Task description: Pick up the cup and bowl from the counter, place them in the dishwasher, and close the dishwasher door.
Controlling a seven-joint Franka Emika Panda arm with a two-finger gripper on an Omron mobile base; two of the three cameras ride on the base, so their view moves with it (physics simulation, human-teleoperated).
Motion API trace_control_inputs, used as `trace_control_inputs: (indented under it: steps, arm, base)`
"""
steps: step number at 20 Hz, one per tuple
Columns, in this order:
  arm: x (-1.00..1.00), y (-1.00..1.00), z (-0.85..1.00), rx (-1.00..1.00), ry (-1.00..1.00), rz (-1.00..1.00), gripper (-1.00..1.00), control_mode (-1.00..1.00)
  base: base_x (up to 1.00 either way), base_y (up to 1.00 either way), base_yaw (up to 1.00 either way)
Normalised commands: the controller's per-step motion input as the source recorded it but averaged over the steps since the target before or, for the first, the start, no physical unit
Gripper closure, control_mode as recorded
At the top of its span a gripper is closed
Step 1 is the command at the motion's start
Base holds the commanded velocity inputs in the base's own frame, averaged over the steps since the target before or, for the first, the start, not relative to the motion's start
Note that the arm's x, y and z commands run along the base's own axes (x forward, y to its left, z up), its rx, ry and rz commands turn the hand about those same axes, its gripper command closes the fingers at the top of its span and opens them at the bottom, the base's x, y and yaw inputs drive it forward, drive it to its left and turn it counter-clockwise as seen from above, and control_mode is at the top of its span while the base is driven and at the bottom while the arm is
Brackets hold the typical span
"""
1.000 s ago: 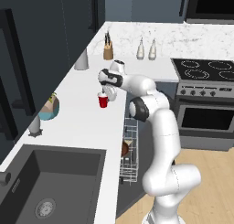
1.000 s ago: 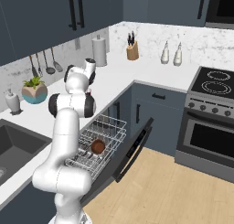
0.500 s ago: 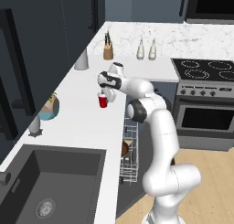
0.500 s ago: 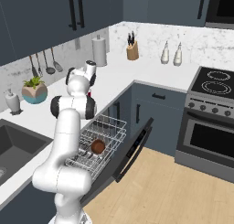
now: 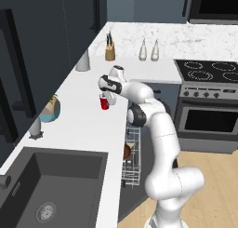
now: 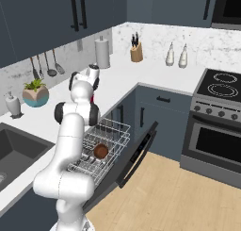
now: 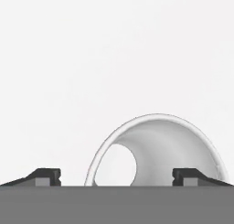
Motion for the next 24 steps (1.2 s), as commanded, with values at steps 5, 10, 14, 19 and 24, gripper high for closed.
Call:
trace_control_inputs:
  steps: [5,10,14,19,24]
  arm:
    - [-0.21,-0.01,-0.05,-0.02,0.06,0.00,1.00,-1.00]
    - [-0.88,-0.30,-0.07,0.00,0.00,0.00,1.00,-1.00]
    - [-1.00,-0.52,-0.09,0.00,0.00,0.00,1.00,-1.00]
    - [-1.00,-0.48,-0.03,0.00,0.00,0.00,1.00,-1.00]
    - [-1.00,-0.54,0.00,0.00,-0.04,0.00,1.00,-1.00]
  base:
    - [0.00,0.00,0.00]
    - [0.00,0.00,0.00]
    - [0.00,0.00,0.00]
    - [0.00,0.00,0.00]
    - [0.00,0.00,0.00]
